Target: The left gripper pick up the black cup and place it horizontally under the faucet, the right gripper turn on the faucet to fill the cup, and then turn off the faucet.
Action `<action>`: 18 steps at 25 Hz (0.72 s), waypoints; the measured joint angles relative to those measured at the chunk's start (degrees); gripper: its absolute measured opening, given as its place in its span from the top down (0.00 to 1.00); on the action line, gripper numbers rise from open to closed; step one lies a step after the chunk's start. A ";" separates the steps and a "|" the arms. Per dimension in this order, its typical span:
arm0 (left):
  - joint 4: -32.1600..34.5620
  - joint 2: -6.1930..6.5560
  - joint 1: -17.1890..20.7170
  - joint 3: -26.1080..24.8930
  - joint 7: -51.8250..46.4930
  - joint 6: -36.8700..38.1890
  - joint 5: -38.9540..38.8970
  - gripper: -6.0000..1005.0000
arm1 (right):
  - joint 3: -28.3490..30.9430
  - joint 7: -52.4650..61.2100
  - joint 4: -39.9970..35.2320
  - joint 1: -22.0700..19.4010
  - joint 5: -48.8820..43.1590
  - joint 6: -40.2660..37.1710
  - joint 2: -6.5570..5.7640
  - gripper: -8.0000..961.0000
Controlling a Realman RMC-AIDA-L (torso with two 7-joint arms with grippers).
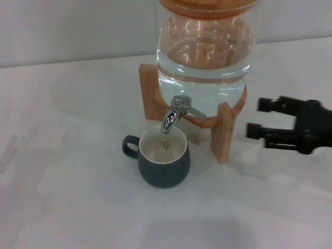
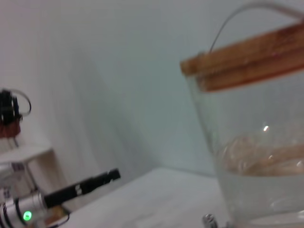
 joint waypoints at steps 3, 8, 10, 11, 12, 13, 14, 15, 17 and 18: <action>-0.02 0.00 -0.15 0.04 -0.02 -0.10 -0.03 0.26 | -3.41 3.42 -2.35 1.32 -2.68 -3.12 -0.06 0.10; -0.05 0.00 -0.22 -0.01 0.10 -0.22 -0.03 0.26 | -6.10 7.07 -3.69 3.24 -5.24 -5.87 -0.13 0.12; -0.06 0.00 -0.22 -0.01 0.18 -0.36 -0.02 0.26 | -6.92 7.98 -3.78 3.93 -5.63 -6.39 -0.19 0.13; -0.06 0.00 -0.22 -0.02 0.20 -0.46 -0.02 0.26 | -7.05 8.19 -3.79 4.06 -5.73 -6.48 -0.19 0.14; -0.06 0.00 -0.25 -0.04 0.22 -0.56 -0.03 0.26 | -7.34 8.64 -3.87 4.39 -6.03 -6.80 -0.20 0.14; -0.07 0.00 -0.30 -0.06 0.25 -0.66 -0.02 0.26 | -7.61 8.87 -3.92 4.60 -6.25 -7.07 -0.21 0.14; -0.07 0.00 -0.38 -0.06 0.28 -0.71 -0.02 0.26 | -8.01 9.10 -4.01 4.82 -6.43 -7.50 -0.22 0.14; -0.07 0.00 -0.50 -0.01 0.31 -0.71 -0.02 0.26 | -8.37 9.19 -4.08 4.93 -6.47 -7.87 -0.22 0.14; -0.07 -0.02 -0.59 0.04 0.32 -0.71 -0.02 0.26 | -9.01 9.27 -4.19 5.11 -6.51 -8.65 -0.22 0.14; -0.07 -0.03 -0.67 0.05 0.33 -0.72 -0.02 0.26 | -9.22 9.42 -4.24 5.24 -6.51 -8.96 -0.22 0.14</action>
